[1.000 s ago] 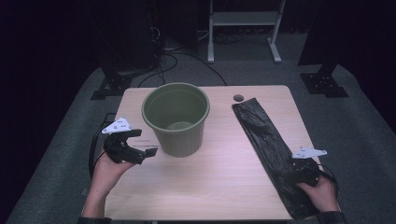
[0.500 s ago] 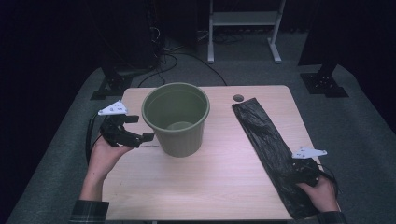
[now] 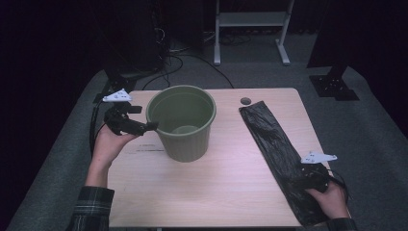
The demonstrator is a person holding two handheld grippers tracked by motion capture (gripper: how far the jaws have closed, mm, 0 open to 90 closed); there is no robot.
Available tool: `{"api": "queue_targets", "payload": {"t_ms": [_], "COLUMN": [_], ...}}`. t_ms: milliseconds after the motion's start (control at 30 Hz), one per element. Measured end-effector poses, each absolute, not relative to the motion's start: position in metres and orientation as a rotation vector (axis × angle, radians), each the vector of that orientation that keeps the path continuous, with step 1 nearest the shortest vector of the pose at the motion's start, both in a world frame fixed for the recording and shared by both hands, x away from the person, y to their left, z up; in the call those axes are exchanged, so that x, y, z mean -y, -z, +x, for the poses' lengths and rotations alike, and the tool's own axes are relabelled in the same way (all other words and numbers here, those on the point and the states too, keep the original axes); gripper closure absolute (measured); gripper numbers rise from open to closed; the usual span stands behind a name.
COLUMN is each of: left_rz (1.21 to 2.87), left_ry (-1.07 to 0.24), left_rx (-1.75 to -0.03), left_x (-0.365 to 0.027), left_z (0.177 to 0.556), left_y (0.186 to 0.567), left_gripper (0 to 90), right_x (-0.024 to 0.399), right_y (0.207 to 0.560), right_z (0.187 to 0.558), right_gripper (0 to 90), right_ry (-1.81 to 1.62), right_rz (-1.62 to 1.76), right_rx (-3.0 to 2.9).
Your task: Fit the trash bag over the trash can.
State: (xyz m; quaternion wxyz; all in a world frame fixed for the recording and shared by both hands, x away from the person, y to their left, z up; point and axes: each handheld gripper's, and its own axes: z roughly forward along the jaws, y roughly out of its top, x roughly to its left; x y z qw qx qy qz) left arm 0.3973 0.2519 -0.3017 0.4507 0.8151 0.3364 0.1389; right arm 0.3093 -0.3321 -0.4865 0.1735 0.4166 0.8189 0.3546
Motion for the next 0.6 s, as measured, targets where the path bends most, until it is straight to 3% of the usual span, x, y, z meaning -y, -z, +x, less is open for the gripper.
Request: {"api": "queue_targets", "payload": {"t_ms": [600], "left_rz": [2.029], "left_ry": [-0.325], "left_rx": [-0.857], "left_x": [-0.242], "left_z": [0.423], "left_y": [0.320], "left_gripper": [0.0], "right_x": [0.333], "right_y": [0.487], "right_z": [0.309], "right_gripper": [10.3], "right_ry": [-1.009], "right_rz": [1.175], "right_rx": [-2.322]}}
